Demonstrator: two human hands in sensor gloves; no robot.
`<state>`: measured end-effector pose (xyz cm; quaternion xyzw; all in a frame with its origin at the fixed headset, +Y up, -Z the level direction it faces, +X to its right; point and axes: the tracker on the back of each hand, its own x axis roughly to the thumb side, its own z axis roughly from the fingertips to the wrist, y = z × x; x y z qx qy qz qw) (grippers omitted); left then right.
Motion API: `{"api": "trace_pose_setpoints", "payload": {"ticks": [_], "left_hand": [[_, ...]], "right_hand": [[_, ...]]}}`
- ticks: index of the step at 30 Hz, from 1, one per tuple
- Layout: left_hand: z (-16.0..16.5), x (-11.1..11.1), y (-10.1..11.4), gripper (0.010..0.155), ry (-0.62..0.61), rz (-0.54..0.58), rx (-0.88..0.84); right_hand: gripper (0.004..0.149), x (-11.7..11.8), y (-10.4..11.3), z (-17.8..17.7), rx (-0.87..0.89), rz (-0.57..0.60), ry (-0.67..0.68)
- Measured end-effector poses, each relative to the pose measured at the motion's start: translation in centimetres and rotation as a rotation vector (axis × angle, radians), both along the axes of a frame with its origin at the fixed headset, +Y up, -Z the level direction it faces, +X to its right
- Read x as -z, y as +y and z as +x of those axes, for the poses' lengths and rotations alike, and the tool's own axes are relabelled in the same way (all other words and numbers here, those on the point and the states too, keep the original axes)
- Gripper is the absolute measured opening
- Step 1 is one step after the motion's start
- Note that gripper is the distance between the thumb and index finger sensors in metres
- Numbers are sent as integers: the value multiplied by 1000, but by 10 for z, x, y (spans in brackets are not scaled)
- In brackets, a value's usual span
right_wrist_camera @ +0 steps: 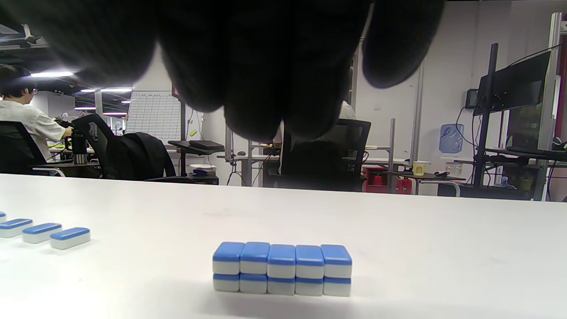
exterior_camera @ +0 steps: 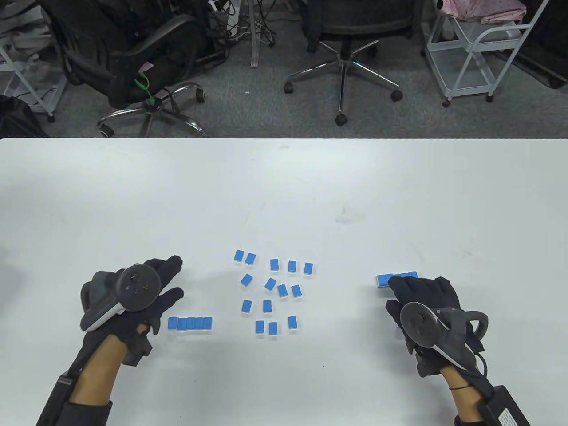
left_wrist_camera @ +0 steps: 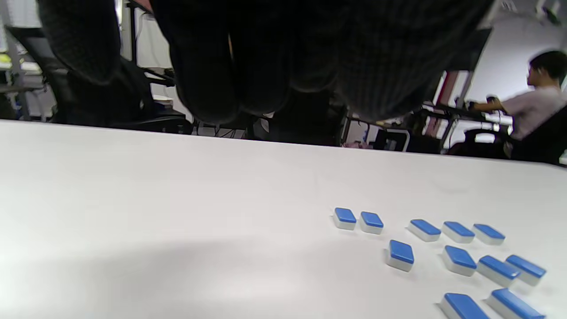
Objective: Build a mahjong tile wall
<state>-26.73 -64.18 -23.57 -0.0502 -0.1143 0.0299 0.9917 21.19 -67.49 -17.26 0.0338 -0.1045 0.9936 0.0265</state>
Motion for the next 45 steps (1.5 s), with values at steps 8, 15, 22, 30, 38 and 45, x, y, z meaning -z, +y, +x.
{"api": "trace_pose_setpoints", "payload": {"ticks": [8, 15, 22, 30, 38, 45], "left_hand": [[86, 73, -28, 49, -75, -71, 284], [129, 103, -81, 65, -87, -186, 482], [125, 110, -99, 56, -59, -201, 405], [78, 63, -59, 59, -63, -166, 276], [-1, -31, -49, 59, 12, -77, 45], [-13, -53, -77, 58, 30, -71, -44]], "right_hand": [[55, 0, -2, -2, -6, -4, 13], [55, 1, 0, 3, 5, 1, 9], [55, 1, 0, 4, 7, 0, 7], [55, 1, 2, 3, 14, 1, 16], [55, 0, 1, -1, -1, 1, 35], [55, -1, -1, -2, -7, -15, 32]]}}
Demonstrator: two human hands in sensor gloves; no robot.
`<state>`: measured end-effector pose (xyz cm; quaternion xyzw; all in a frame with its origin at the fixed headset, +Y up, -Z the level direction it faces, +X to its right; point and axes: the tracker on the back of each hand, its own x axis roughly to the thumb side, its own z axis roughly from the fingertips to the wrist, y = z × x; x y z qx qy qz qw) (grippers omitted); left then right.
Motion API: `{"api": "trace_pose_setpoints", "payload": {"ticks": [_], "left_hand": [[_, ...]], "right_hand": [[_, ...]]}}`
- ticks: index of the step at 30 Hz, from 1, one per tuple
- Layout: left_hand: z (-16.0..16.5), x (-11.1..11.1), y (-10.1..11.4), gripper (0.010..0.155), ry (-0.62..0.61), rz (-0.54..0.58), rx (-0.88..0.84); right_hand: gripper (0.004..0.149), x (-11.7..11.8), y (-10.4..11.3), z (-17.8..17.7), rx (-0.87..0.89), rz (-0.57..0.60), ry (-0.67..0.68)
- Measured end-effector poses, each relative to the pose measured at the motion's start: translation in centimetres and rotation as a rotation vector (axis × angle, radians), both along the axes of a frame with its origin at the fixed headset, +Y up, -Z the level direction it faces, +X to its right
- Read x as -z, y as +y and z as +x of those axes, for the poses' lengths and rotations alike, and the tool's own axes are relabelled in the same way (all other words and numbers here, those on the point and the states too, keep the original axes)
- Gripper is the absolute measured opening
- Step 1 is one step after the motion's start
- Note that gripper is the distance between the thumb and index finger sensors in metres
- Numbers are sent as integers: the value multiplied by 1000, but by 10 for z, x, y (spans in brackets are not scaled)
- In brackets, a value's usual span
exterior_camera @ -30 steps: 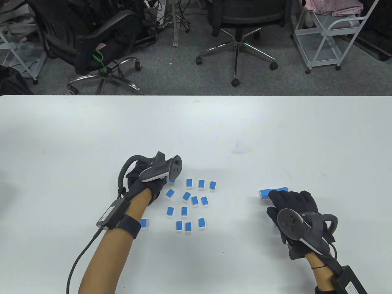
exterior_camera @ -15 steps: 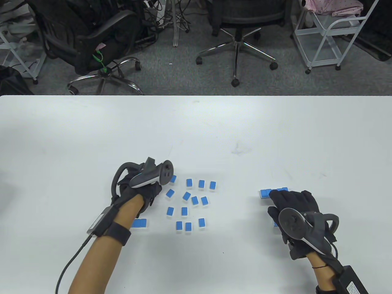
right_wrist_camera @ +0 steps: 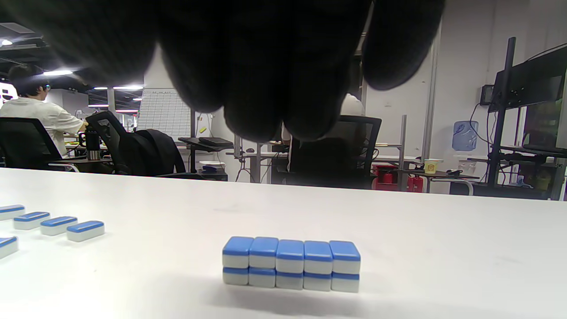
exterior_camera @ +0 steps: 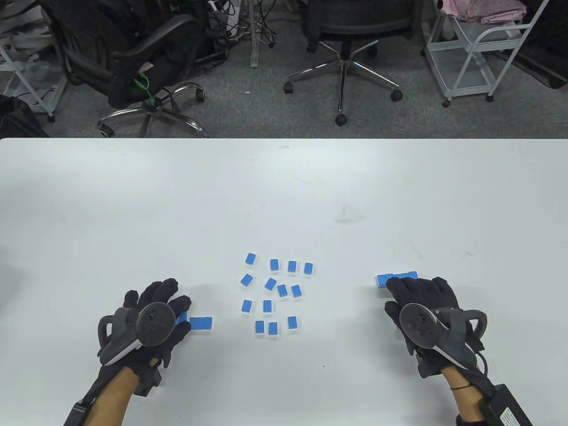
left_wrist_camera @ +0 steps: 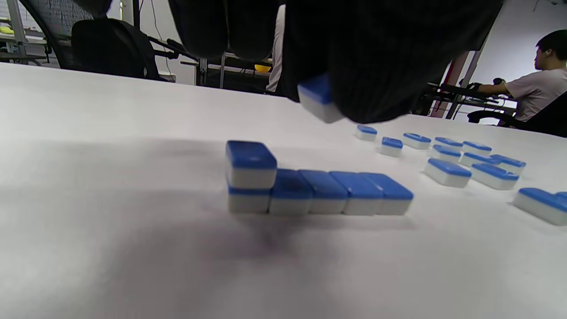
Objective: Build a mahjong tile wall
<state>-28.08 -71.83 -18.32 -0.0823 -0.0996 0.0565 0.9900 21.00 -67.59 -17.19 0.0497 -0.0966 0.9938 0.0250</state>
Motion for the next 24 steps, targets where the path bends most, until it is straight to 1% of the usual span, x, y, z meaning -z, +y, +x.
{"api": "trace_pose_setpoints", "payload": {"ticks": [3, 6, 11, 20, 24], "left_hand": [[-2, 2, -3, 58, -2, -15, 24], [-6, 3, -6, 58, 12, -32, 3], [-9, 3, -16, 58, 8, -94, -10], [-8, 2, -18, 58, 19, -88, 25], [-8, 2, -19, 58, 28, -97, 9]], "right_hand": [[54, 0, 1, -1, -8, 6, 2], [54, 0, 1, -1, -2, 6, 5], [54, 0, 0, -1, -4, 4, 5], [55, -1, 0, 0, -3, 6, 4], [54, -1, 0, 0, -5, 9, 3]]}}
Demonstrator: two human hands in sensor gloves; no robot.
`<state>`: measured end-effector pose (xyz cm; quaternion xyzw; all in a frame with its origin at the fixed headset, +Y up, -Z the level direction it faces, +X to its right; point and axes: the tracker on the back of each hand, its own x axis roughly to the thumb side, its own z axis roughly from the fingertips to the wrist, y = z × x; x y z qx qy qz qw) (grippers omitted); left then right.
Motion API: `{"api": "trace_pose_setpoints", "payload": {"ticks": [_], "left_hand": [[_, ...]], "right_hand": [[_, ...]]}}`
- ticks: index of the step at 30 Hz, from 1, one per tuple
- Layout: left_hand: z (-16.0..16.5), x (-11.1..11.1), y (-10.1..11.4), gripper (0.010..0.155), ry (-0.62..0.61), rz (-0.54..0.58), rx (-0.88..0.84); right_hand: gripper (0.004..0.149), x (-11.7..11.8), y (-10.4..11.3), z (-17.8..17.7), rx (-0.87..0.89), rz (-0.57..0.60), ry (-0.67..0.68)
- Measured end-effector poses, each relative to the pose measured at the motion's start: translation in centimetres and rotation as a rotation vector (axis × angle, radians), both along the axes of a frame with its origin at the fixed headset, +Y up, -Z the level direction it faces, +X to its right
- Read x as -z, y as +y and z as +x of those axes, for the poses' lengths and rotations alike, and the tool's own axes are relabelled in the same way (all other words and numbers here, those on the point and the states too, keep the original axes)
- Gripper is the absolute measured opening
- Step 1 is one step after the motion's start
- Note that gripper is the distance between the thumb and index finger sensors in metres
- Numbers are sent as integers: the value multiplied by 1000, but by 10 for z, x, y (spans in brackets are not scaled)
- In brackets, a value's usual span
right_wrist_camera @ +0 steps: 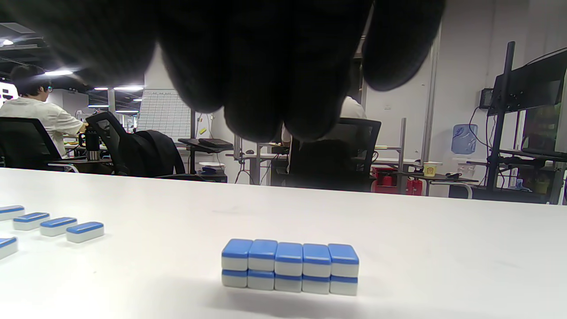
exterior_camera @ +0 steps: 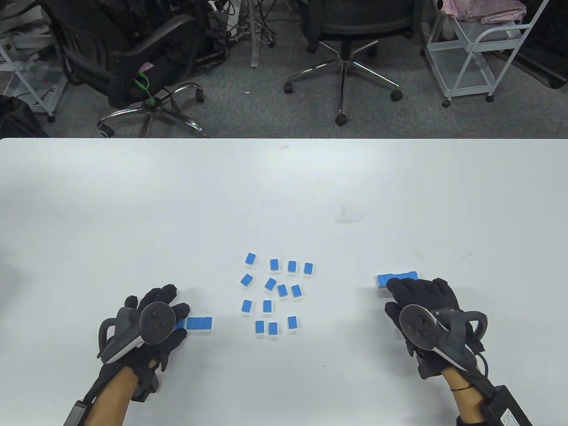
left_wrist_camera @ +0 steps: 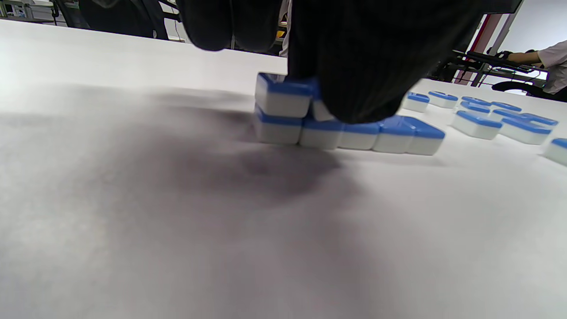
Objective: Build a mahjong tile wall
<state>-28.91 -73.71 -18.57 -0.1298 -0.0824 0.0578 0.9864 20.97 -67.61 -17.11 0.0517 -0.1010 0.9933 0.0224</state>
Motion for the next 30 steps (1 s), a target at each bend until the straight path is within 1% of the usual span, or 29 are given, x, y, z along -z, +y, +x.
{"api": "trace_pose_setpoints", "payload": {"ticks": [17, 19, 22, 24, 26, 28, 30], "left_hand": [[-2, -1, -1, 58, 11, -7, -3], [-2, -1, -1, 61, 10, -6, -7], [-4, -2, 4, 69, -5, -12, -58], [-3, -4, 12, 71, -11, 26, -84], [7, -7, 24, 70, -46, 112, -74], [22, -8, 31, 67, -86, 160, -36], [42, -7, 34, 66, -130, 145, 13]], "right_hand": [[55, -1, 0, 0, 0, 2, -3], [55, -1, 0, 0, -1, 2, -2], [55, -1, 0, 0, -1, 4, -3], [55, -1, 0, 1, 0, 6, -5], [55, -1, 1, 1, -2, 9, -6], [55, -1, 1, 2, -3, 11, -10], [55, -1, 2, 3, 1, 13, -13]]}}
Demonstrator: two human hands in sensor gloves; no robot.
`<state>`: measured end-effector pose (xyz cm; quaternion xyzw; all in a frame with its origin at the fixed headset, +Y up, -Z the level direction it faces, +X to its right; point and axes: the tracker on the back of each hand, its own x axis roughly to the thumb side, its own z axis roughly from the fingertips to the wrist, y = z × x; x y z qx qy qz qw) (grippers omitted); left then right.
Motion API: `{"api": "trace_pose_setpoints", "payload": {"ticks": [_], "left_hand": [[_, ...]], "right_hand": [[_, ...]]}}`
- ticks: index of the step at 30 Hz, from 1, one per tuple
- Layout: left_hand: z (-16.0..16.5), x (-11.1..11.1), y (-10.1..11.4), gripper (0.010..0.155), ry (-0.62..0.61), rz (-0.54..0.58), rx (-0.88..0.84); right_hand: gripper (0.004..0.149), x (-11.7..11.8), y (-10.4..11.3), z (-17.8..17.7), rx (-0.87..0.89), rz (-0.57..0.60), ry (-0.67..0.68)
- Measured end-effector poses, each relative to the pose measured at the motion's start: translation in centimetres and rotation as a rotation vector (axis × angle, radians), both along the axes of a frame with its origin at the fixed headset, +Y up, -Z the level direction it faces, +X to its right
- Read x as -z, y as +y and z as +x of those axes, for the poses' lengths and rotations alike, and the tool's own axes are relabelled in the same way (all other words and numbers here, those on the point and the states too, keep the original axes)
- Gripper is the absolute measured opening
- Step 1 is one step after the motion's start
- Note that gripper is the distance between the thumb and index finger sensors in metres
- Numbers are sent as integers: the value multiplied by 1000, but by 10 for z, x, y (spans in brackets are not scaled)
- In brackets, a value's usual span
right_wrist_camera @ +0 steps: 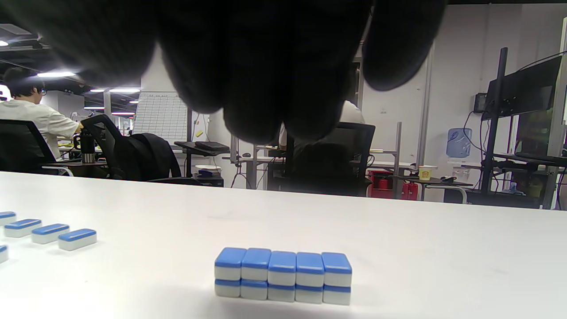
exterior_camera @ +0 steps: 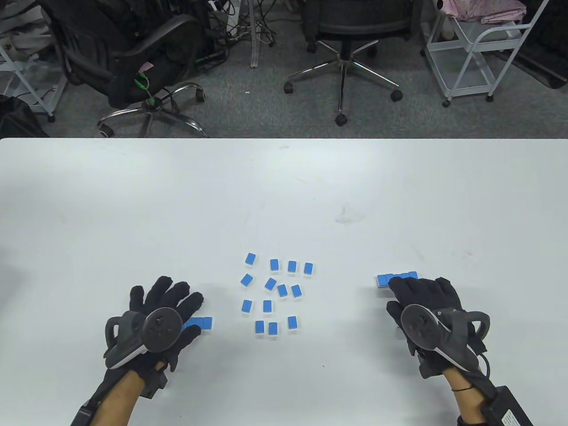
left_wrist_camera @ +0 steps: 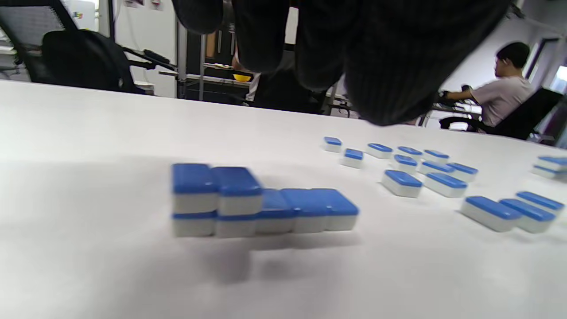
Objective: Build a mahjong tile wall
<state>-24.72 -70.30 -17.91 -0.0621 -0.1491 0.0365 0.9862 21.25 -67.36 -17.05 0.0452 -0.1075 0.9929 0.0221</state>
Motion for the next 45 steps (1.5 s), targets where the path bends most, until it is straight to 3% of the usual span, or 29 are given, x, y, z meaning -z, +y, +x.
{"api": "trace_pose_setpoints", "payload": {"ticks": [3, 8, 17, 22, 25, 28, 32, 37, 45], "left_hand": [[34, 9, 0, 63, -63, -51, 28], [87, 32, -4, 63, -128, -26, 282], [118, 51, -33, 61, -149, -79, 438], [113, 49, -35, 58, -175, -40, 374], [100, 45, -21, 57, -174, 14, 374], [65, 38, 6, 58, -79, 67, 246], [20, 24, 20, 58, 7, 102, 197], [-15, 5, 3, 57, 71, 75, 64], [-18, 2, -15, 57, 44, 14, 58]], "right_hand": [[55, -1, 2, 0, 4, 12, 1], [55, -2, 3, 1, 2, 22, 5], [55, -1, 2, 0, -2, 23, 15], [55, -2, 2, 0, -5, 25, 21], [54, -2, 2, -1, -7, 21, 22], [55, -2, 2, -1, -7, 22, 23], [55, -2, 1, -3, -12, 16, 25], [55, 0, -2, -3, -12, 2, 17], [54, 1, -6, -3, -5, -26, 9]]}}
